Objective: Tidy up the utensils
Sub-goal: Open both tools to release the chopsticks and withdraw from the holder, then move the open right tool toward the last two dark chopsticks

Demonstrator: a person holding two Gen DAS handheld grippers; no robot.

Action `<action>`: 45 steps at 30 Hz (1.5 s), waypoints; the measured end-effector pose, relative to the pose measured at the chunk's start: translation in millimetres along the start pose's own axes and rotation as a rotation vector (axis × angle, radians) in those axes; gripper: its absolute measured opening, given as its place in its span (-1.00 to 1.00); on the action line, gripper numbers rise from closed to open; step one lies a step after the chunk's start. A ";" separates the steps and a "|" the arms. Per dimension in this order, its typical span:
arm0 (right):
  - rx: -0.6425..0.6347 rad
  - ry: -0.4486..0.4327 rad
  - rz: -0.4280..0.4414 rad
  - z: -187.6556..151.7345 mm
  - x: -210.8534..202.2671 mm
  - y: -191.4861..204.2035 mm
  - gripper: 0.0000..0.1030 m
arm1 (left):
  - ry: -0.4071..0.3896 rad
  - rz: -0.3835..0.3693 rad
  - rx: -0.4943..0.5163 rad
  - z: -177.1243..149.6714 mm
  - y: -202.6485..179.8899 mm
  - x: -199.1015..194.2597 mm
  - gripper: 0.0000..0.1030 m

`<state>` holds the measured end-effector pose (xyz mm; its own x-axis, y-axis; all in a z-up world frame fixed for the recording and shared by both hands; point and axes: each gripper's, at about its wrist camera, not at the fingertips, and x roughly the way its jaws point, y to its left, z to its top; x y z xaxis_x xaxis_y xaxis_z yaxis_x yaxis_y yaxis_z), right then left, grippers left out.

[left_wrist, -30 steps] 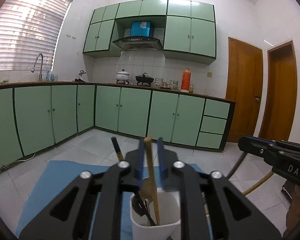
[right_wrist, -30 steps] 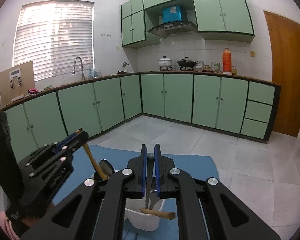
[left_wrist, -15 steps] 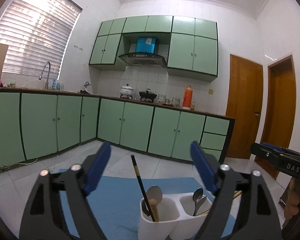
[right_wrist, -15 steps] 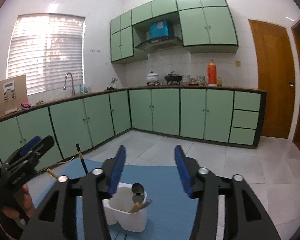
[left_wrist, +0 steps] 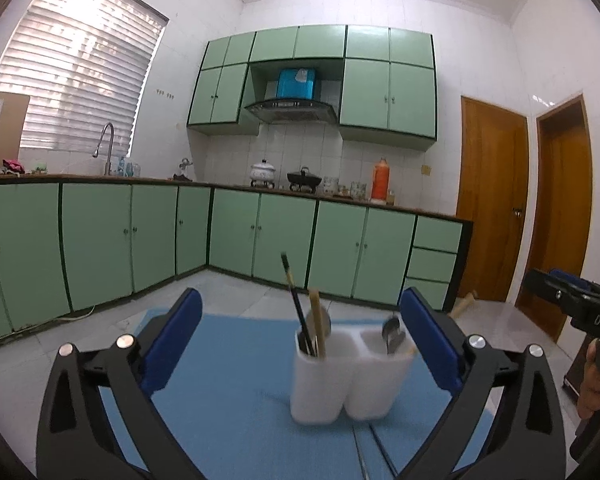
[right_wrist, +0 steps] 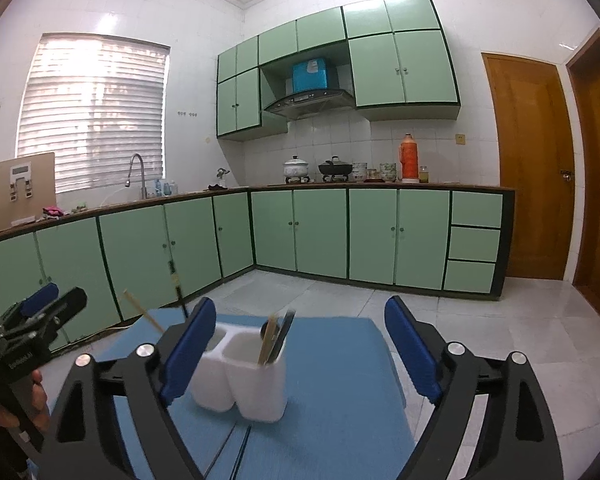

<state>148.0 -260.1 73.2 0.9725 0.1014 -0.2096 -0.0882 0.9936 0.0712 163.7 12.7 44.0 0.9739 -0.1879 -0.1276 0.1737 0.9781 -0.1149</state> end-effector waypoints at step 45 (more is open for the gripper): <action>-0.042 0.137 -0.054 -227.4 -69.9 65.6 0.25 | 0.311 0.062 0.083 -179.3 23.5 -92.3 0.89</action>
<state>25.2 -190.5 -129.3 0.9380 0.0505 -0.3429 -0.0480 0.9987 0.0159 51.6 36.9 -123.6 0.8938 -0.1338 -0.4280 0.1392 0.9901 -0.0187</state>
